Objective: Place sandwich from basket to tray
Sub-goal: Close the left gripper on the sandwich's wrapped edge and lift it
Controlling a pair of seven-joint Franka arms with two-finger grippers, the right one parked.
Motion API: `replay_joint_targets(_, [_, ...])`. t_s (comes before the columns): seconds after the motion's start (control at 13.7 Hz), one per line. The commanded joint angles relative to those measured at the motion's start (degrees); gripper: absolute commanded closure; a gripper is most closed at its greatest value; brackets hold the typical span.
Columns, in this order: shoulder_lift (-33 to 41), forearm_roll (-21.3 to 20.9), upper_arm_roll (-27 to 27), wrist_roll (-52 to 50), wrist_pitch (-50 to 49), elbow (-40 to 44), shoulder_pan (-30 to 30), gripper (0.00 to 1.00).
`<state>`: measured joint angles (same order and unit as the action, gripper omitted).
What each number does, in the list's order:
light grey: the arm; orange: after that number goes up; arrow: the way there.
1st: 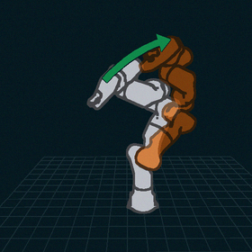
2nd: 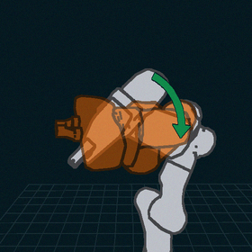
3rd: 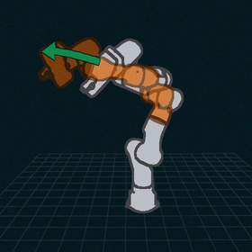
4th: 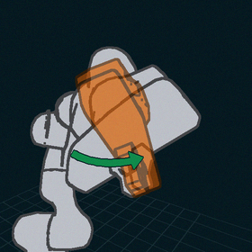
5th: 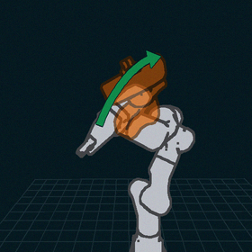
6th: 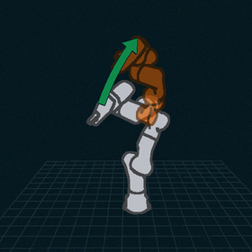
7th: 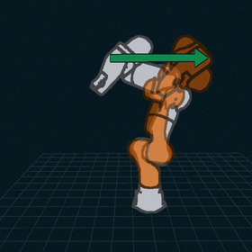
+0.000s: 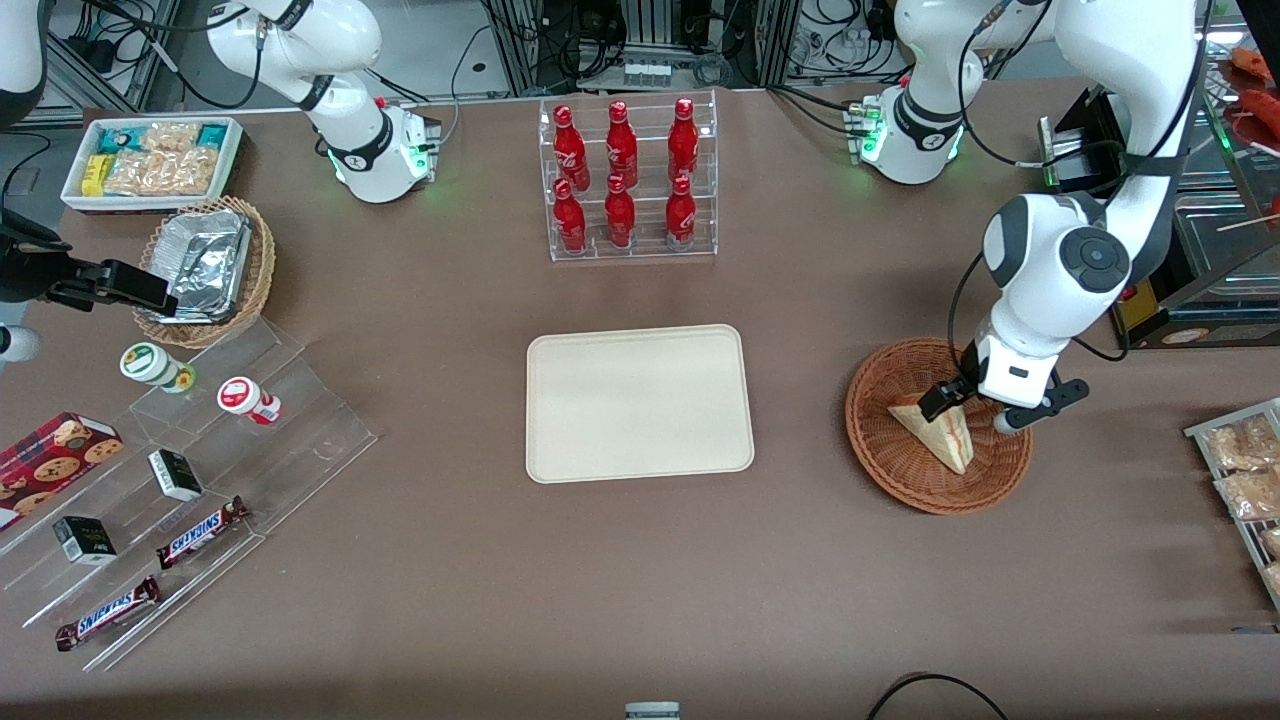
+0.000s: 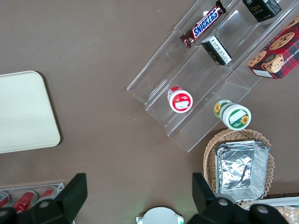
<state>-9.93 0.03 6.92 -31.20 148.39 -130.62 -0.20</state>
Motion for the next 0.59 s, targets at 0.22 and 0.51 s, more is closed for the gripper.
replay_joint_targets(0.22, [-2.46,-0.82,-0.15,-2.11,3.3,-1.48,-0.06,0.0])
replay_joint_targets(0.51, [-3.34,-0.73,-0.15,-2.63,3.31,-1.3,-0.06,0.23])
